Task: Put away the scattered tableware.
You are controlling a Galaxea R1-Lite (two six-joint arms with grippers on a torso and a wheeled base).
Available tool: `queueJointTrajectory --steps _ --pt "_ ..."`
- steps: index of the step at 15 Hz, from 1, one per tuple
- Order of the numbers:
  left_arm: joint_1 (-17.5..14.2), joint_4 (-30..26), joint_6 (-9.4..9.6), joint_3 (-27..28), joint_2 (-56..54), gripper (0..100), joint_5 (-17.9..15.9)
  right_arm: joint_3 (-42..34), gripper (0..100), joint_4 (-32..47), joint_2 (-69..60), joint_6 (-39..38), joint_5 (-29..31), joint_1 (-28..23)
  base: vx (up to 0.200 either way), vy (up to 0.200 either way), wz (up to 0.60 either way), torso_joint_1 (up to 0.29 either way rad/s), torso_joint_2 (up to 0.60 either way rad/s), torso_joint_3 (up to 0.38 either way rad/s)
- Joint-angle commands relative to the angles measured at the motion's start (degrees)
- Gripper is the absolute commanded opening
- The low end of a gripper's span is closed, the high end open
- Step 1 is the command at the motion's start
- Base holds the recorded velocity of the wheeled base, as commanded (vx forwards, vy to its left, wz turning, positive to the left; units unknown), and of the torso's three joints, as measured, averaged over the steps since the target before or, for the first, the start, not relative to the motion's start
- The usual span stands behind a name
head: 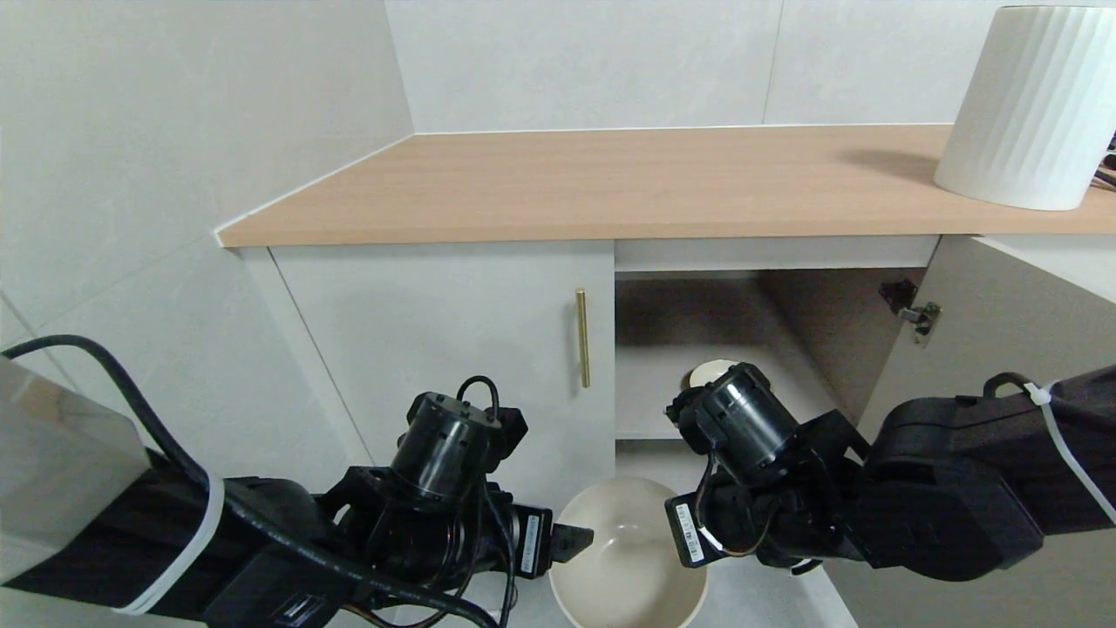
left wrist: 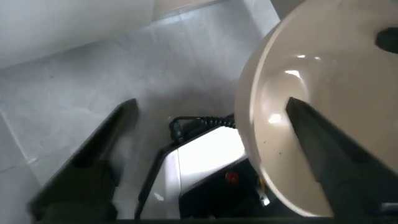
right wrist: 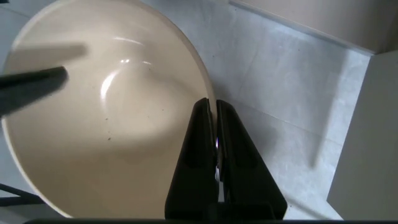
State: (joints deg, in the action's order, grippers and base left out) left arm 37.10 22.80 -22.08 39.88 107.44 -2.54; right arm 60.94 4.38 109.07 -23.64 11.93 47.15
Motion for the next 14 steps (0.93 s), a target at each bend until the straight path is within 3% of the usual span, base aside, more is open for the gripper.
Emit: queueJointTrajectory --steps 1,3,4,6,7,9,14 --pt "-0.01 0.32 -0.42 0.03 -0.65 100 -0.19 0.06 0 -0.16 0.53 -0.01 -0.16 -0.04 0.0 0.0 0.0 0.0 0.0 0.0" --pt "-0.18 4.1 -4.2 0.03 -1.88 100 -0.19 0.23 0 -0.69 1.06 -0.44 0.63 -0.57 0.0 0.0 0.0 0.0 0.0 0.0" --pt "-0.36 6.73 -5.17 -0.32 -1.88 100 -0.19 0.49 0 -0.95 1.5 -0.71 1.69 -1.63 0.0 0.0 0.0 0.0 0.0 0.0" --pt "-0.45 9.37 -5.43 -1.2 -1.88 100 -0.19 0.49 0 -2.27 1.76 -0.88 2.66 -3.21 0.0 0.0 0.0 0.0 0.0 0.0" --pt "-0.62 11.31 -5.34 -1.91 -1.88 100 -0.19 0.32 0 -6.31 2.2 -0.97 2.92 -6.64 0.0 0.0 0.0 0.0 0.0 0.0" --pt "-1.24 11.31 -5.34 -1.82 -1.7 100 -0.19 0.06 0 -14.57 2.73 -5.98 3.8 -10.41 0.0 0.0 0.0 0.0 0.0 0.0" --pt "-1.59 11.31 -5.43 -1.73 -1.88 100 -0.19 0.41 0 -23.01 5.98 -7.83 6.61 -19.56 0.0 0.0 0.0 0.0 0.0 0.0"
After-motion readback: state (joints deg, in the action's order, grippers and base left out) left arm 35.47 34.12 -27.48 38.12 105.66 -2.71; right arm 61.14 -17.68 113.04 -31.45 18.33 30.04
